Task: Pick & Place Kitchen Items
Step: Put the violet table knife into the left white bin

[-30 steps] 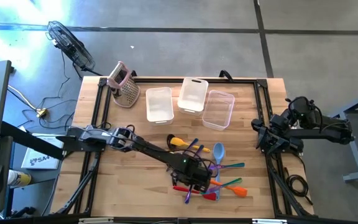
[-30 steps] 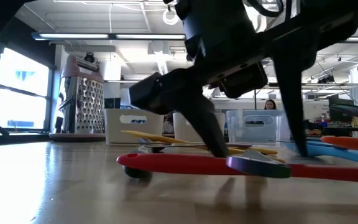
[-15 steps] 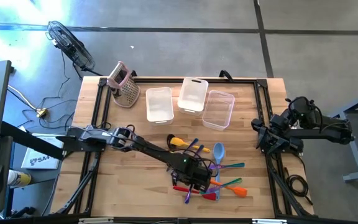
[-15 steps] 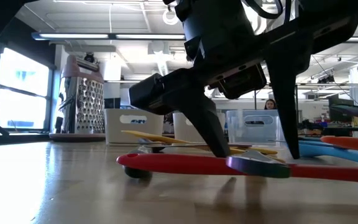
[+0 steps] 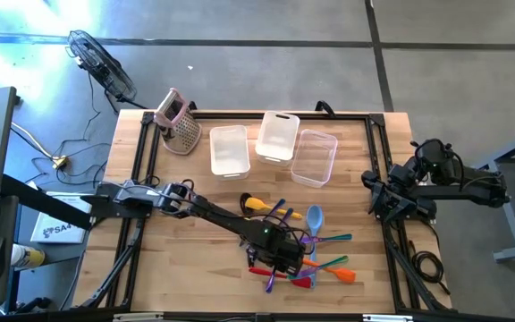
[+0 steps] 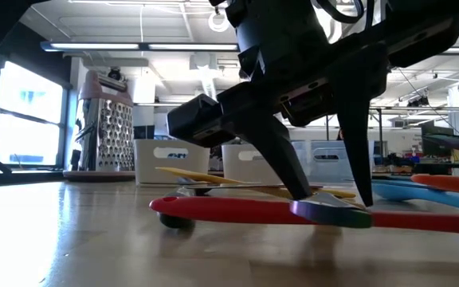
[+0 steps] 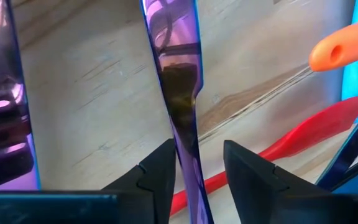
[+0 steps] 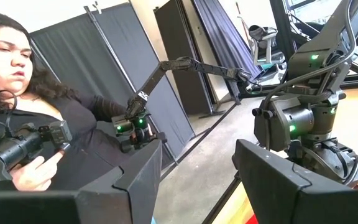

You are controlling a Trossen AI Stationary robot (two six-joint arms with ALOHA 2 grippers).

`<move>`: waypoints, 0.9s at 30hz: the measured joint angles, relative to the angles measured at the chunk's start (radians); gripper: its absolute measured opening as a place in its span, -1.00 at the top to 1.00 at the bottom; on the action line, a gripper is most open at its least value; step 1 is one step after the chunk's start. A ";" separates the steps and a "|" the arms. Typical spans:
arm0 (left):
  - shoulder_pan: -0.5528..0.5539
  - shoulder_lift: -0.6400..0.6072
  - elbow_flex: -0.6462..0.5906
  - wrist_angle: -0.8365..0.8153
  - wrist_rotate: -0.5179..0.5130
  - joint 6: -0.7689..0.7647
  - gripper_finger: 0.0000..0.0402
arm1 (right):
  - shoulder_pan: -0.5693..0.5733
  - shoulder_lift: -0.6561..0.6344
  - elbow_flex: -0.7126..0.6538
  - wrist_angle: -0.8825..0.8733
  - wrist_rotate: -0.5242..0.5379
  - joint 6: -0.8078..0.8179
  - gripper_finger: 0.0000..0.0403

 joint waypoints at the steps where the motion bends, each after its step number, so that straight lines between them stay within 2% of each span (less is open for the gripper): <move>1: 0.000 0.000 0.000 0.000 0.001 0.000 0.39 | 0.000 0.000 0.000 0.000 0.000 0.000 0.01; 16: 0.000 0.000 0.000 0.001 0.029 0.000 0.55 | 0.000 0.000 0.000 0.000 0.025 0.000 0.01; 27: 0.000 0.009 0.001 0.012 0.058 0.000 0.80 | 0.000 0.000 0.000 0.000 0.031 -0.001 0.01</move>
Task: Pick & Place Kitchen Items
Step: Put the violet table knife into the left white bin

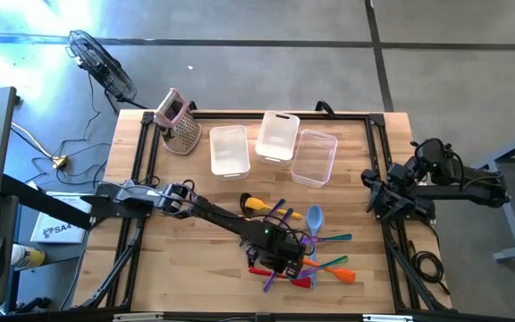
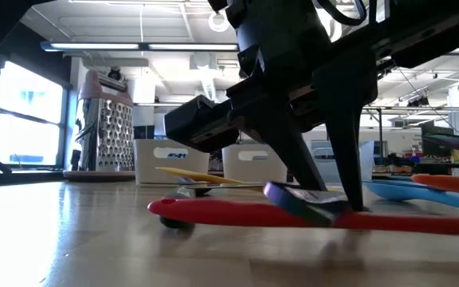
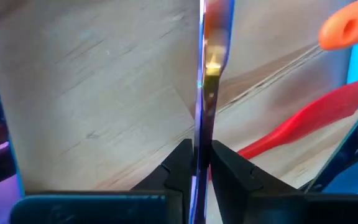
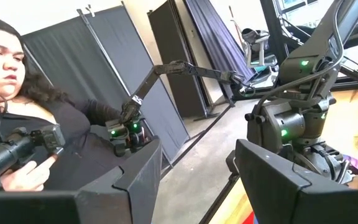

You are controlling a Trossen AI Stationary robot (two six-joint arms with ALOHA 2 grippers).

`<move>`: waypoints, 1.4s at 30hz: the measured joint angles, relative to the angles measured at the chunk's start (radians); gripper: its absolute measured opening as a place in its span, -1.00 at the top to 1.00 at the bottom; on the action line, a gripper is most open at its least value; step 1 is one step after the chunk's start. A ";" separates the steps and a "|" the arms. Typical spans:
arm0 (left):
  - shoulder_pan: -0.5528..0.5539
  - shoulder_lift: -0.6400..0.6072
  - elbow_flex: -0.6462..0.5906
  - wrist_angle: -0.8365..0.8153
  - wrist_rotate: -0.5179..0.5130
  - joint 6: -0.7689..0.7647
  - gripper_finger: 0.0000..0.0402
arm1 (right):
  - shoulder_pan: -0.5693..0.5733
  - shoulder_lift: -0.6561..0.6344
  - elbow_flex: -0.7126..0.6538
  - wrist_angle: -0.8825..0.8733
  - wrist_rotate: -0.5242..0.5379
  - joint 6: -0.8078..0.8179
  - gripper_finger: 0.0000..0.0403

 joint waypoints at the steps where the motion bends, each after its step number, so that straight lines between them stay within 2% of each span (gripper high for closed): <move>1: 0.000 0.000 0.000 0.001 0.000 0.000 0.82 | 0.000 0.000 0.000 0.000 0.000 0.000 0.01; 8: 0.000 0.000 0.000 0.001 -0.003 0.000 0.95 | 0.000 0.000 0.000 0.000 0.000 0.000 0.01; 42: 0.000 0.000 0.000 0.008 -0.004 -0.034 0.95 | 0.000 0.000 0.000 0.000 -0.001 0.000 0.01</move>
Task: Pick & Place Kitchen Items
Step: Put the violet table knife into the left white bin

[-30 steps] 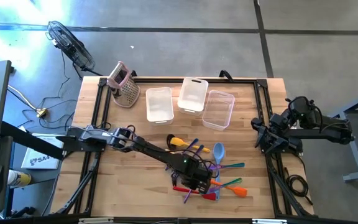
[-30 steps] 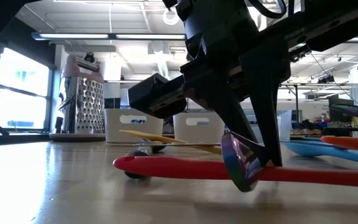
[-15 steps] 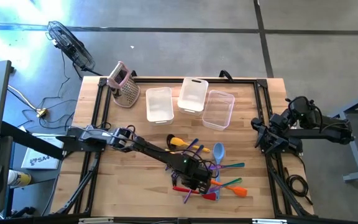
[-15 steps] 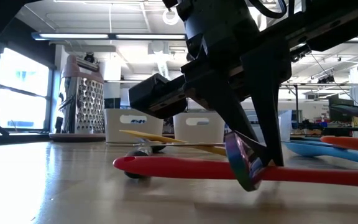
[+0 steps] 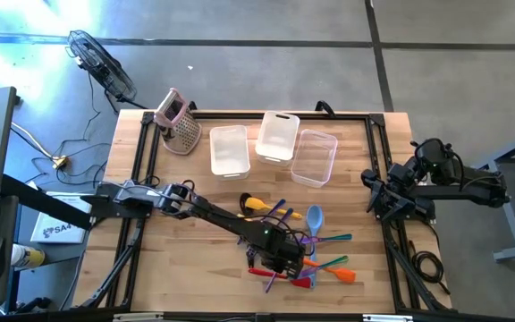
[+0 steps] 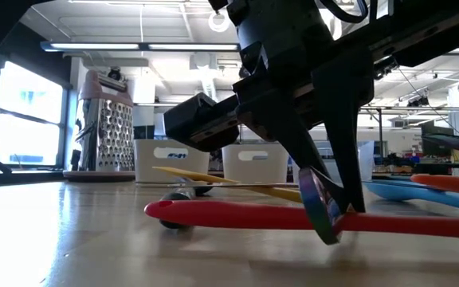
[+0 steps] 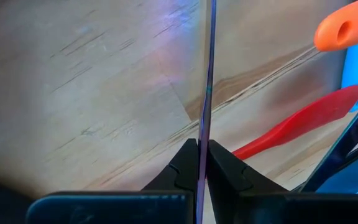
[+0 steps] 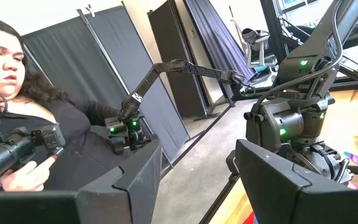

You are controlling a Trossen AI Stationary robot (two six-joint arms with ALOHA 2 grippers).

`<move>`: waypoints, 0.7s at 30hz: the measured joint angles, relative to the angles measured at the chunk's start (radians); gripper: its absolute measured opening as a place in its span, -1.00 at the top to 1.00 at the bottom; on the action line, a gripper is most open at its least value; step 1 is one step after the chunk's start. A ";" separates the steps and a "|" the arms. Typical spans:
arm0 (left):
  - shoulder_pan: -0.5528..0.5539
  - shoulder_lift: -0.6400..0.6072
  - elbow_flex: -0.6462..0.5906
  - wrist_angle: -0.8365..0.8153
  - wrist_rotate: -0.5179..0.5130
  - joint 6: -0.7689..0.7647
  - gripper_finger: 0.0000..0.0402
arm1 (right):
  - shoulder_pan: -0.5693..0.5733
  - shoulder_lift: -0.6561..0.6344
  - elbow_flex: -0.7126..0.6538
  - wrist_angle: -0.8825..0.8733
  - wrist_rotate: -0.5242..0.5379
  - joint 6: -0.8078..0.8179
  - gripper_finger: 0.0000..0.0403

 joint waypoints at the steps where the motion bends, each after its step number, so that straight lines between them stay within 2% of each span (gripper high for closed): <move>1: 0.000 0.000 0.000 0.000 0.000 -0.001 0.95 | 0.000 0.000 0.000 0.000 0.000 0.000 0.01; 15: 0.000 -0.001 0.000 -0.001 0.000 -0.011 0.95 | 0.000 0.000 0.000 0.000 0.000 0.000 0.01; 21: 0.000 -0.002 0.071 -0.085 -0.032 0.006 0.95 | 0.000 0.000 0.000 0.000 0.000 0.000 0.01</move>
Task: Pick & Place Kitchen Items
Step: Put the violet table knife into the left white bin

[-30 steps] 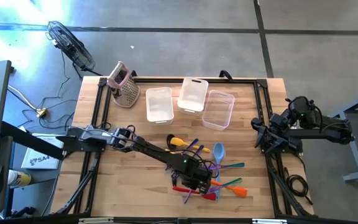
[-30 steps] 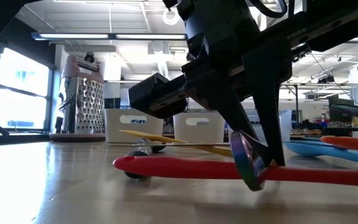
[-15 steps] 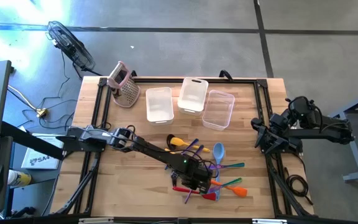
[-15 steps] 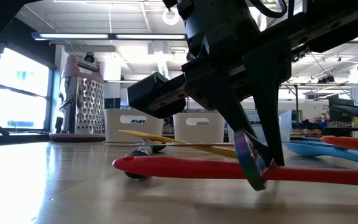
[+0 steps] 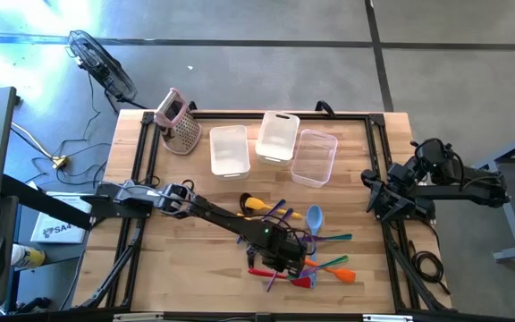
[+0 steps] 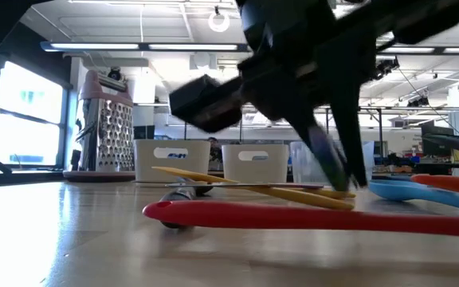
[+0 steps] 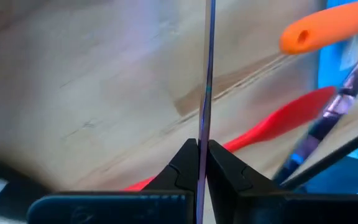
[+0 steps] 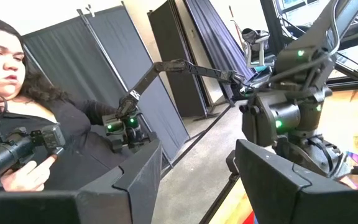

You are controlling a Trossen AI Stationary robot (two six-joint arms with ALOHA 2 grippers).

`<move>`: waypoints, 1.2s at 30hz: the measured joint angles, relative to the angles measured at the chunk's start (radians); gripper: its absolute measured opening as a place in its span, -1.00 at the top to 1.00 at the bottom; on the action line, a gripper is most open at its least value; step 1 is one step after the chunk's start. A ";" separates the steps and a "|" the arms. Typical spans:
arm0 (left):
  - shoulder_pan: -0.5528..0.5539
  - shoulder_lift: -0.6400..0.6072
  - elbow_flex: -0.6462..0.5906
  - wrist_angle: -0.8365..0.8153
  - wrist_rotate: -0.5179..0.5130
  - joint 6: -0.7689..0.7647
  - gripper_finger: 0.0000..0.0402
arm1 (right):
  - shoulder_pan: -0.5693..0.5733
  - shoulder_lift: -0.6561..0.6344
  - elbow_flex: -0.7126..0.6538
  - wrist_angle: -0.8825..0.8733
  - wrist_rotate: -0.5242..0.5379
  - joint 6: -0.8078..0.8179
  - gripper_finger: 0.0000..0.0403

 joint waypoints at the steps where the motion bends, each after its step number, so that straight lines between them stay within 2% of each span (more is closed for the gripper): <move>1: 0.000 0.000 0.009 -0.020 -0.006 0.002 0.95 | 0.000 0.000 0.000 0.000 0.000 0.000 0.01; 16: 0.000 -0.004 0.038 -0.072 -0.023 0.002 0.95 | 0.000 0.000 0.000 0.000 0.000 0.000 0.01; 21: 0.000 -0.024 0.054 -0.119 -0.069 0.002 0.95 | 0.000 0.000 0.000 0.001 0.000 0.000 0.01; 28: 0.000 -0.031 0.193 -0.294 -0.126 0.004 0.95 | 0.000 0.000 0.000 0.003 0.000 0.000 0.01; 36: -0.001 -0.065 0.195 -0.338 -0.204 -0.026 0.95 | 0.000 0.000 0.000 0.003 -0.007 0.000 0.01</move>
